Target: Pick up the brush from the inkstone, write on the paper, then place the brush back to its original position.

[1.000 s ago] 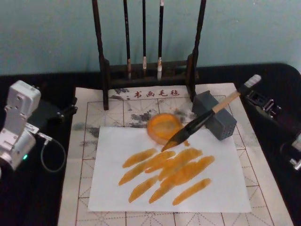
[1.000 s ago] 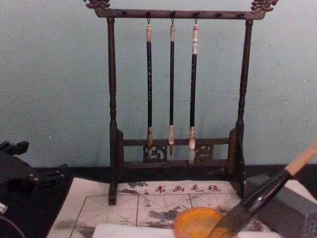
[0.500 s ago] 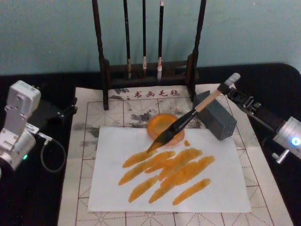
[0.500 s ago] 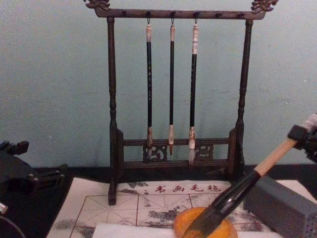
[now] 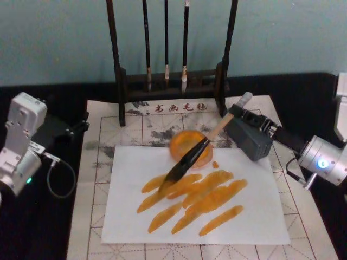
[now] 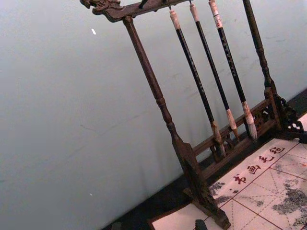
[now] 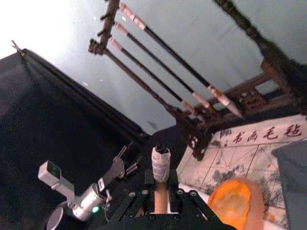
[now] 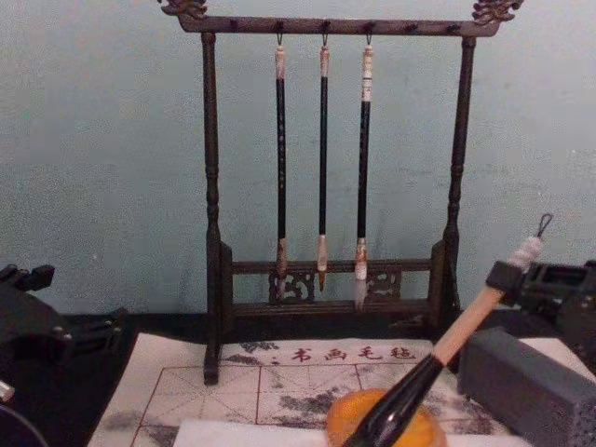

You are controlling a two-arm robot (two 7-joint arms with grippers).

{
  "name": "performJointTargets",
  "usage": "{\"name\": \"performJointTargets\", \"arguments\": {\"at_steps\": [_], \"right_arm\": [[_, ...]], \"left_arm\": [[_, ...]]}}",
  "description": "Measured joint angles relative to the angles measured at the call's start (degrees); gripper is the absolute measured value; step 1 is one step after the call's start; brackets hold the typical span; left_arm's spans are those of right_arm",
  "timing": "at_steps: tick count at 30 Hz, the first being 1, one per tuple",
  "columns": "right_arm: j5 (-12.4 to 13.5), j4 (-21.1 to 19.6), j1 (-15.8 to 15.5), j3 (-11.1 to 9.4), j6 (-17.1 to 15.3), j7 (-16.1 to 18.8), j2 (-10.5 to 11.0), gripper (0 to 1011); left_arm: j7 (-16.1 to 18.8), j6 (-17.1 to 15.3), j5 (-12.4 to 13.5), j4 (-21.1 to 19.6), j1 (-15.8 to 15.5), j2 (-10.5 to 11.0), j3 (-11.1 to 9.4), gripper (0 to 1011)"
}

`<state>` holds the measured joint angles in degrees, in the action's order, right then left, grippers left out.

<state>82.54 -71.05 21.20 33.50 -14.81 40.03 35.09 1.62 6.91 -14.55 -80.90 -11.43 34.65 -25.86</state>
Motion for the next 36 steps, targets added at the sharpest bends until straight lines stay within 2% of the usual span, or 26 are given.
{"name": "performJointTargets", "arguments": {"at_steps": [12,36], "right_arm": [[-1.5,0.1,0.9,2.7,-1.8,1.4,-0.1,181],[-3.4,0.5,1.4,4.4,-1.2,0.6,-1.2,181]], "left_arm": [[0.0,0.0,0.0,0.0,0.0,0.0,0.0,1001],[0.0,0.0,0.0,0.0,0.0,0.0,0.0,1001]]}}
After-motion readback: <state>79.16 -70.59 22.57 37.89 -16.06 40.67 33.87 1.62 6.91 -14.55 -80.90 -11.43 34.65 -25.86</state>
